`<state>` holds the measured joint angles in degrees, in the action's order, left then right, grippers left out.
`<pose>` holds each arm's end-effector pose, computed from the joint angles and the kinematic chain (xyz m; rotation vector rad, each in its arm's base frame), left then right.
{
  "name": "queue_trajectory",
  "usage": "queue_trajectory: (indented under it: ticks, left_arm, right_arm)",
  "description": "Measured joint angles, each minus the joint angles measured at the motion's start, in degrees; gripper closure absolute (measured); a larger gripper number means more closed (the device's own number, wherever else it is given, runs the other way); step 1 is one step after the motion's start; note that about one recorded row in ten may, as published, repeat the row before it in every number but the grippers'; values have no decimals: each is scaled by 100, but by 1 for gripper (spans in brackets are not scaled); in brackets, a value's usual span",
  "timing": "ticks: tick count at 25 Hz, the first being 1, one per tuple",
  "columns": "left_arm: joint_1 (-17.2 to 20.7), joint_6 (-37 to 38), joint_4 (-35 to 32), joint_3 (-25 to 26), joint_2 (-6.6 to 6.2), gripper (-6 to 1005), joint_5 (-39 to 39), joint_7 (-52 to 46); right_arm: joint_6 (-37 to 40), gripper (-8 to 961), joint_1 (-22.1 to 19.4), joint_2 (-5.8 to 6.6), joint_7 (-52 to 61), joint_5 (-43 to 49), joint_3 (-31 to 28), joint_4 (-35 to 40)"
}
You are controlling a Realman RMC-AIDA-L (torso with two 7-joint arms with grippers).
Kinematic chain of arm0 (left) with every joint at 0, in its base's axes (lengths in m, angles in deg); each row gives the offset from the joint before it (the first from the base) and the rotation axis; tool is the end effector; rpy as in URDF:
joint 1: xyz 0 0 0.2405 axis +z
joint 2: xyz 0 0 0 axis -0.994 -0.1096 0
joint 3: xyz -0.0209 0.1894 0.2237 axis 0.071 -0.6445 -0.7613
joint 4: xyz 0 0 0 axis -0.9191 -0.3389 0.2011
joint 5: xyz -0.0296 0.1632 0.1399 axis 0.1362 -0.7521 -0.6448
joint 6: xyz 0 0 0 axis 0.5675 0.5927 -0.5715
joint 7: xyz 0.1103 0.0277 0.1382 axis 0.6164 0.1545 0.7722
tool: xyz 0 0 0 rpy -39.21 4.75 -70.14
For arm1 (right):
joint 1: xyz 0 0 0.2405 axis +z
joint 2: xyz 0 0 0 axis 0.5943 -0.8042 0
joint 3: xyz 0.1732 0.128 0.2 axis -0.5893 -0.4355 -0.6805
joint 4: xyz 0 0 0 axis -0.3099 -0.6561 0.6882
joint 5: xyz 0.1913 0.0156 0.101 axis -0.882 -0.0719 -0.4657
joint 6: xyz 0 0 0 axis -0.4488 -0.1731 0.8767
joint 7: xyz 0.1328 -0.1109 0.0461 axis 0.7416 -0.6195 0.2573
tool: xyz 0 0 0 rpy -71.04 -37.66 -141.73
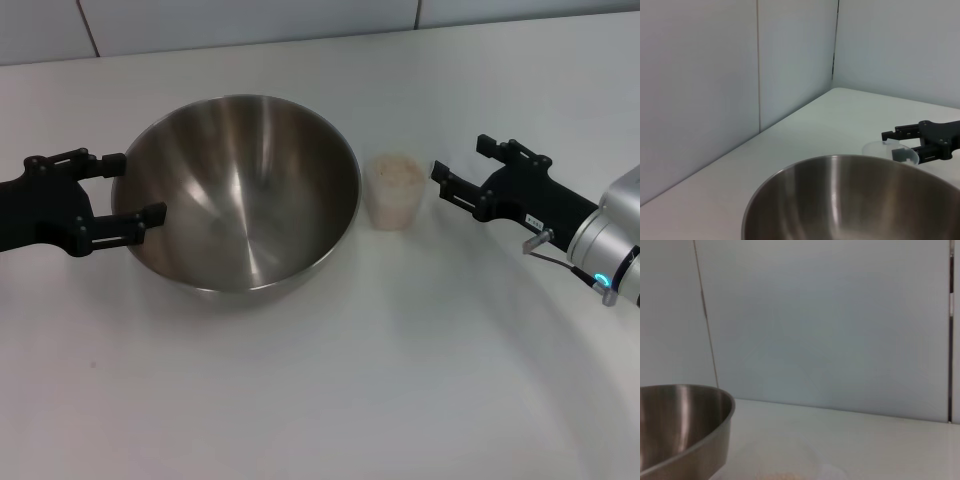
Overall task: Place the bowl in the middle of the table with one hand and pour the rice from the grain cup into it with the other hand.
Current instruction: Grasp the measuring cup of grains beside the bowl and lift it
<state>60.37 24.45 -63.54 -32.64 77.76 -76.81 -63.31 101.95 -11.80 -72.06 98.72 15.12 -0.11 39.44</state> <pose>-0.2898 0.3732 -0.0141 -2.6424 -0.4326 -0.4757 0.3620 0.3698 -0.0864 -2.0583 0.6652 0.6184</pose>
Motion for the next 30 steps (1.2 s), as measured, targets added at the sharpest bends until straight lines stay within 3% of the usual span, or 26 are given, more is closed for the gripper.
queue_trajectory:
  ticks: [22, 30]
  left_arm:
    - [-4, 18, 19, -66, -5, 184, -21, -14]
    - [-41, 18, 14, -142, -15, 185, -100, -76]
  right_arm:
    - [-362, 286, 306, -32, -54, -41, 28, 90]
    - [-341, 517, 293, -35, -64, -30, 33, 115]
